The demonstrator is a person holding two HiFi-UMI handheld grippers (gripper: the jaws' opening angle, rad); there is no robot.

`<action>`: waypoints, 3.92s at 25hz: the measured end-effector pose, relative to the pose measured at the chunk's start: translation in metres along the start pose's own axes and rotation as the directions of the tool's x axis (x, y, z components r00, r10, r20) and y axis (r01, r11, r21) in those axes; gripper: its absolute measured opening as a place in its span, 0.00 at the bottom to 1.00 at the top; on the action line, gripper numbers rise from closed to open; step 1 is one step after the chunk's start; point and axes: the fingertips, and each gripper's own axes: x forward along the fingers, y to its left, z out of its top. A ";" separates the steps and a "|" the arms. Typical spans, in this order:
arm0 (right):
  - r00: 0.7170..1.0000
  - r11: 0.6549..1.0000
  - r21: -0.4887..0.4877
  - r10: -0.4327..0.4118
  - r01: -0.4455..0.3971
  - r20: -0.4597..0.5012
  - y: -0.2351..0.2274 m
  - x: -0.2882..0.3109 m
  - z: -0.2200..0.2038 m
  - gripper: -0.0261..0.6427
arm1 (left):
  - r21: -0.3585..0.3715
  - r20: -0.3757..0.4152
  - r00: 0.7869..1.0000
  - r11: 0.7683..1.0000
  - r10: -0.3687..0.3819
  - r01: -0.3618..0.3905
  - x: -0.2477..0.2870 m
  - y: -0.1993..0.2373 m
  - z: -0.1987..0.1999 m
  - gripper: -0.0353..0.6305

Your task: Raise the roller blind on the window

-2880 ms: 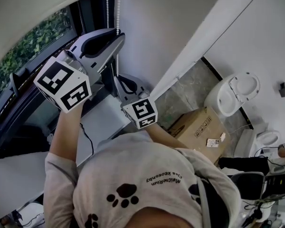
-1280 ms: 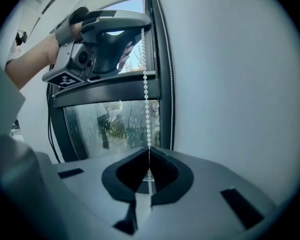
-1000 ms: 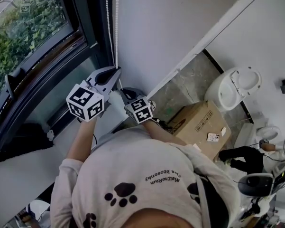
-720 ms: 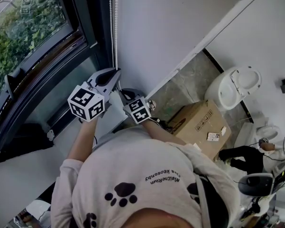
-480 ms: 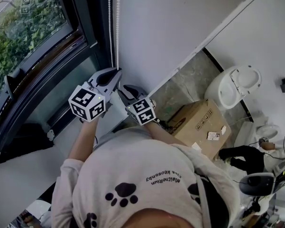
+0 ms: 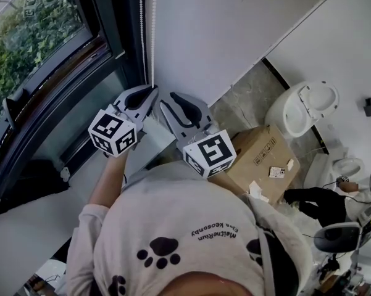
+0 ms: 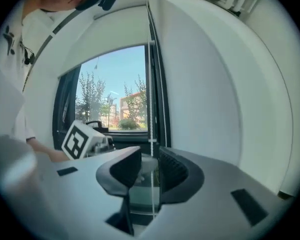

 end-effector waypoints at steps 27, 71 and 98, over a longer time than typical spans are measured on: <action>0.979 0.996 -0.074 0.058 -0.044 0.195 -0.001 0.041 0.172 0.07 | 0.024 0.022 1.000 1.000 0.001 -0.002 -0.003 -0.007 -0.006 0.07; 0.998 0.998 -0.056 -0.019 0.022 0.061 -0.006 0.057 0.017 0.07 | -0.035 -0.074 0.994 0.996 0.078 -0.081 -0.027 0.007 -0.096 0.22; 0.999 0.997 -0.082 -0.008 0.013 0.054 -0.003 0.055 0.014 0.07 | 0.311 0.140 0.987 0.950 -0.075 0.028 -0.013 -0.048 0.200 0.21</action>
